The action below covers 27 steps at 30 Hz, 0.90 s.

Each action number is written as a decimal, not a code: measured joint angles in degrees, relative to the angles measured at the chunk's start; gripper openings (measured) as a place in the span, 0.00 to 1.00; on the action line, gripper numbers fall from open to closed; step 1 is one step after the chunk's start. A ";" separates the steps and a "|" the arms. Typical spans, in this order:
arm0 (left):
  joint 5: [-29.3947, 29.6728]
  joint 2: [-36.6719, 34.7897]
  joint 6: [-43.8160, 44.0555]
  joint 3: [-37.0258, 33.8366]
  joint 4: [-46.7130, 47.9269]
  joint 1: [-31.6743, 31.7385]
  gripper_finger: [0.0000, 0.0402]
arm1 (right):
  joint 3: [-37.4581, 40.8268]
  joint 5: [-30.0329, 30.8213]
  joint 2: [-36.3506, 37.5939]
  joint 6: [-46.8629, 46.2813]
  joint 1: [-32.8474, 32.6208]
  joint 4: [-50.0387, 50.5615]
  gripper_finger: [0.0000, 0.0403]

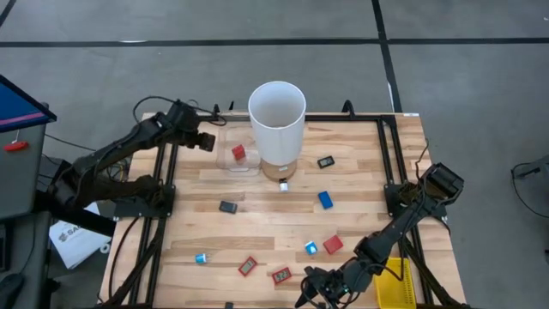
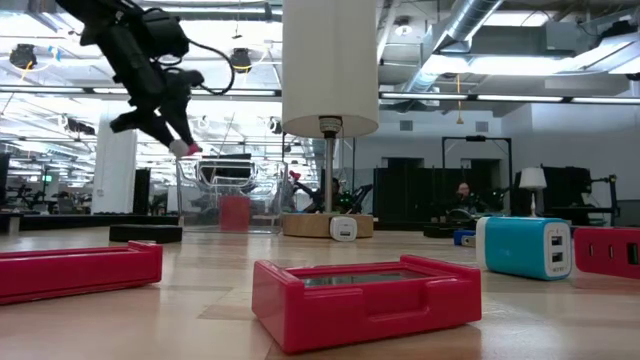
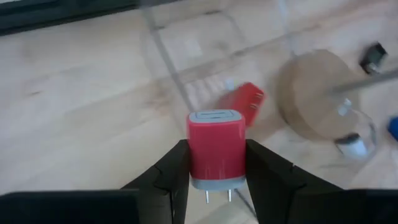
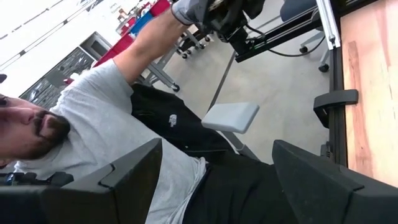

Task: Pick & Place Office items
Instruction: Put the pink charger adapter into the transparent bin

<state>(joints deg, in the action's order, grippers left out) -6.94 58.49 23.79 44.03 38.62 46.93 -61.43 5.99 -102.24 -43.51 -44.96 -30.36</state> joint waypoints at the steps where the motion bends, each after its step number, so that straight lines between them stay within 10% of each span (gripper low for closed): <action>1: -0.33 0.27 -0.86 0.00 -0.60 -0.95 0.30 | 0.00 -0.13 0.10 -0.01 0.15 0.25 0.74; 12: 0.81 10.70 -1.80 3.88 -11.41 -6.00 0.30 | 0.01 -0.01 3.16 0.62 -0.02 4.90 0.74; 27: 10.12 32.70 -3.83 22.12 -3.76 -9.31 0.30 | 0.00 3.14 4.64 1.51 -1.53 7.49 0.74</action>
<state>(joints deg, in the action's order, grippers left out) 3.17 91.19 19.97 66.15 34.86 37.62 -61.43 9.13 -97.60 -42.00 -46.49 -22.87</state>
